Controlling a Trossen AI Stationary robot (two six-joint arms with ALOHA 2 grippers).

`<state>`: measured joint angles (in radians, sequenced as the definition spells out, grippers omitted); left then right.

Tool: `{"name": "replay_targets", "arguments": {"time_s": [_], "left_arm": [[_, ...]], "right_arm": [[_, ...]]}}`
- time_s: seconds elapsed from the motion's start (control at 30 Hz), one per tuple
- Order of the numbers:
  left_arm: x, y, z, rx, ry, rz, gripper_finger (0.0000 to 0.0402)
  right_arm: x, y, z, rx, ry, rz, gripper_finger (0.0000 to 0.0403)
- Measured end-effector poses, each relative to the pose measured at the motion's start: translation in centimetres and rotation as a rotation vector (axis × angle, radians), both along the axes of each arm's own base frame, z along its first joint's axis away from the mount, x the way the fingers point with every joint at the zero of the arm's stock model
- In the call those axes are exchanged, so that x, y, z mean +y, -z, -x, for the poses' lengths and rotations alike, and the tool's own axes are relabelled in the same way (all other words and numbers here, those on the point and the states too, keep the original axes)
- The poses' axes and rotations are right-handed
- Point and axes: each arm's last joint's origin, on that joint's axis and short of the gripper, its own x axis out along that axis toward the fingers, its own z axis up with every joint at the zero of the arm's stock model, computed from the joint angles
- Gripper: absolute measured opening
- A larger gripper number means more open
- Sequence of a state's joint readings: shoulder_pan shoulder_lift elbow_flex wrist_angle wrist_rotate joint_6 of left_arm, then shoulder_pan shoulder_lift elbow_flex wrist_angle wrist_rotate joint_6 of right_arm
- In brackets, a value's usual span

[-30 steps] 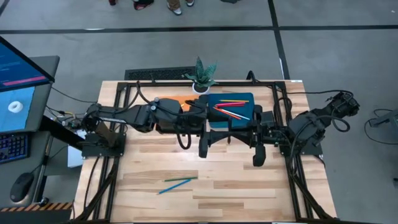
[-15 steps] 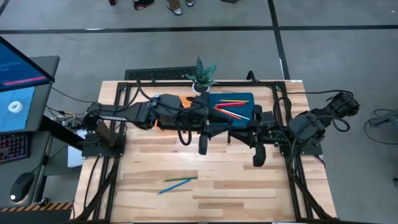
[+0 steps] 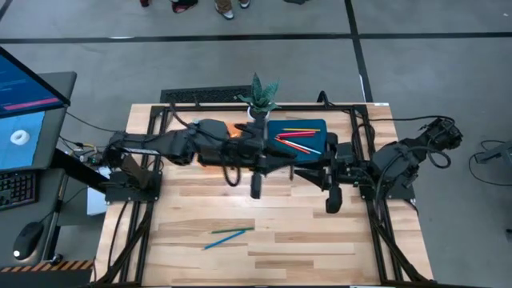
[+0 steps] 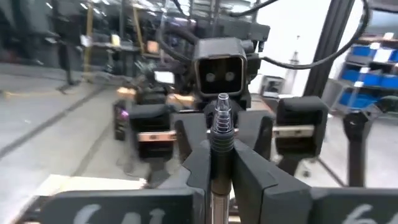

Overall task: Sort pens & pencils
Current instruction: Put the black pen into the orange bin

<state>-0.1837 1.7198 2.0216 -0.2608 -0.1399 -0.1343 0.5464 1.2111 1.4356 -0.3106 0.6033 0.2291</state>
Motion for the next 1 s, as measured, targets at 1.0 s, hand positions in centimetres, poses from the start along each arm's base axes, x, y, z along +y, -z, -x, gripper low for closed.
{"name": "replay_targets", "arguments": {"time_s": [1.0], "left_arm": [[17.1, 16.9, 5.8, 1.06, -0.483, -0.036, 0.0025]], "right_arm": [[-0.5, -2.3, 7.0, -0.022, -0.037, 0.018, 0.0159]]}}
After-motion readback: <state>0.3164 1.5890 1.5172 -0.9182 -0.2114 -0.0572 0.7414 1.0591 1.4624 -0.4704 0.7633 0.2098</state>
